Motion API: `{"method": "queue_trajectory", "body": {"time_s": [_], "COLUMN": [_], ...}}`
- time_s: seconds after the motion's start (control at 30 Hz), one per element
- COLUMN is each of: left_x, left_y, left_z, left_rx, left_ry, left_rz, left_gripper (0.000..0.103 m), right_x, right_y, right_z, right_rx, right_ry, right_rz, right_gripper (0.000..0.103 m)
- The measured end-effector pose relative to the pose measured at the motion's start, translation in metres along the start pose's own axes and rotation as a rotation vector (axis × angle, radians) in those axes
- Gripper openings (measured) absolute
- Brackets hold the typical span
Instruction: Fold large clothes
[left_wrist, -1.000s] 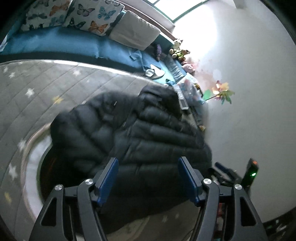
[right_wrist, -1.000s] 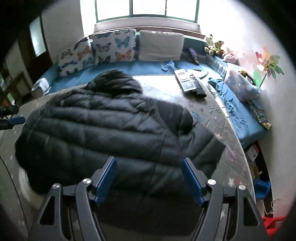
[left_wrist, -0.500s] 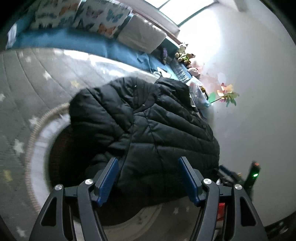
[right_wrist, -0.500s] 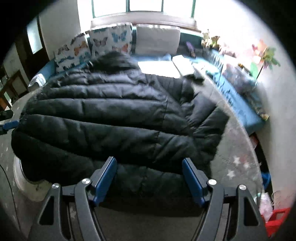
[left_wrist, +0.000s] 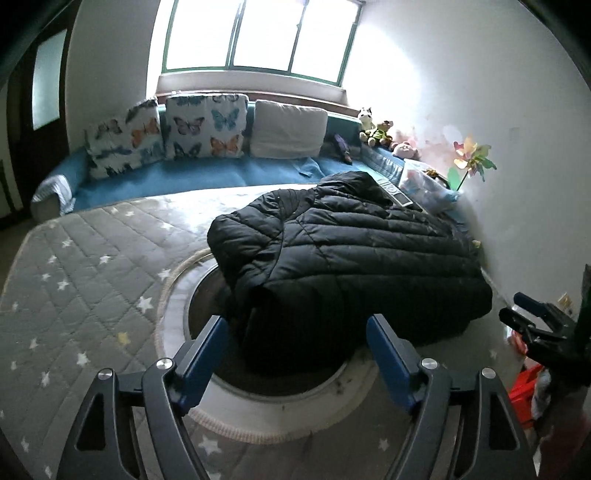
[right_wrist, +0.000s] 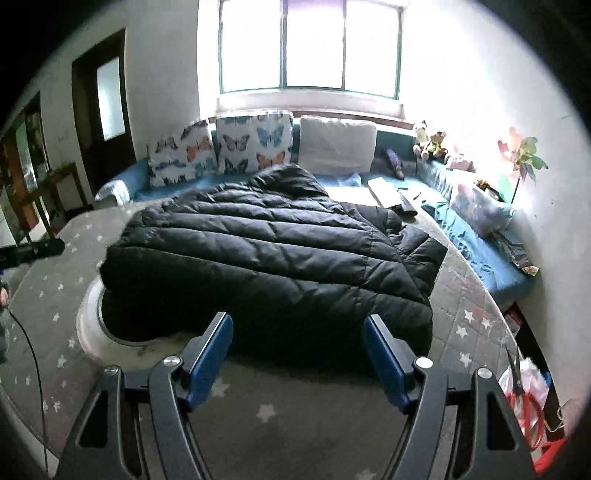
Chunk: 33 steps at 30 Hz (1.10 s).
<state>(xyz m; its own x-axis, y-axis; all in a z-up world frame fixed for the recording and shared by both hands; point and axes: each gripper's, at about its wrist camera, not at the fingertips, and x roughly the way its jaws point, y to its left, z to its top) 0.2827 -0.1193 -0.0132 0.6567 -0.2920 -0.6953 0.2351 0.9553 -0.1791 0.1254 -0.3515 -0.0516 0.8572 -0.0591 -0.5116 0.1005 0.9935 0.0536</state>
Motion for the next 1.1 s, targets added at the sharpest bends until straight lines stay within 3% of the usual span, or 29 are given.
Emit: {"method": "queue_trajectory", "body": {"time_s": [0.07, 0.37, 0.57, 1.1], "left_x": [-0.005, -0.027, -0.034, -0.038], "left_y": [-0.006, -0.025, -0.032, -0.030], "left_z": [-0.010, -0.047, -0.060, -0.075], "left_rx": [0.003, 0.059, 0.055, 0.050], "left_ry": [0.027, -0.001, 0.006, 0.024], "left_rz": [-0.002, 0.047, 0.038, 0.051], "left_gripper": [0.083, 0.083, 0.083, 0.083], "right_x": [-0.003, -0.022, -0.032, -0.038], "right_y": [0.006, 0.028, 0.038, 0.040], "right_z": [-0.006, -0.025, -0.034, -0.044], "right_rx": [0.024, 0.013, -0.009, 0.055], "right_ry": [-0.002, -0.008, -0.009, 0.002], "right_rz": [0.003, -0.077, -0.122, -0.096], "right_gripper": [0.088, 0.088, 0.088, 0.088]}}
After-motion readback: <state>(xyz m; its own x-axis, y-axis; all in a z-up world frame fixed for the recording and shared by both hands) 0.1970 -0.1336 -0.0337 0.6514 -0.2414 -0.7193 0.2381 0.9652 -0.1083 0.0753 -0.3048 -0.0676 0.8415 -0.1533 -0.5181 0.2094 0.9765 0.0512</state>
